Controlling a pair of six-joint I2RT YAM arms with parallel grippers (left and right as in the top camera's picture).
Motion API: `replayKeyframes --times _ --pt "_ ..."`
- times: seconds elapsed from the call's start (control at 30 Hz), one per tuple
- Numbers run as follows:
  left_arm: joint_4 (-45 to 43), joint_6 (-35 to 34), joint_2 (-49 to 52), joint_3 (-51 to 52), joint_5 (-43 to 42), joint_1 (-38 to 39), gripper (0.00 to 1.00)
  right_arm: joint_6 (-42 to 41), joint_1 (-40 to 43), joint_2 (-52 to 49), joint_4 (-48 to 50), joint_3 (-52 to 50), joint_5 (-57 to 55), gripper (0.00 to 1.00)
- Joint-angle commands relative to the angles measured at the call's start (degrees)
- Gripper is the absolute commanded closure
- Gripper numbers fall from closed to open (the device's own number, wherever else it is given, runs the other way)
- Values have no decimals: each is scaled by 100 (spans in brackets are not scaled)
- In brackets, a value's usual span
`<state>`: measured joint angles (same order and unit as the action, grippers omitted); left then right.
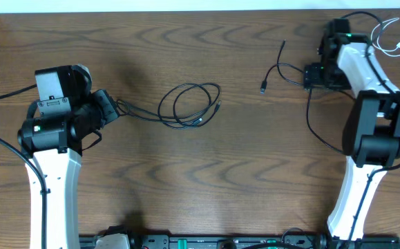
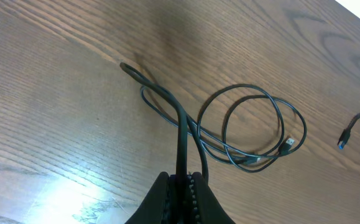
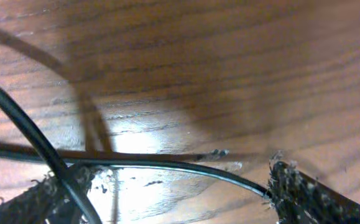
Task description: Untangle cables
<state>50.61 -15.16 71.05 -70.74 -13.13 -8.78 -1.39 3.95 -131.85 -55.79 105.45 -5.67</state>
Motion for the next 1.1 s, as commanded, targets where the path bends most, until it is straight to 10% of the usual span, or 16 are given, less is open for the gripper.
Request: replayKeyframes --times 0.0,0.73,1.07 --pt "15 52 13 -101 74 -2 93 914 50 26 -2 17 592 11" --pt "59 55 13 -101 76 -2 92 1432 588 -109 -61 -24 260 5" --pt "59 55 13 -101 76 -2 93 944 575 -487 -555 -26 785 39"
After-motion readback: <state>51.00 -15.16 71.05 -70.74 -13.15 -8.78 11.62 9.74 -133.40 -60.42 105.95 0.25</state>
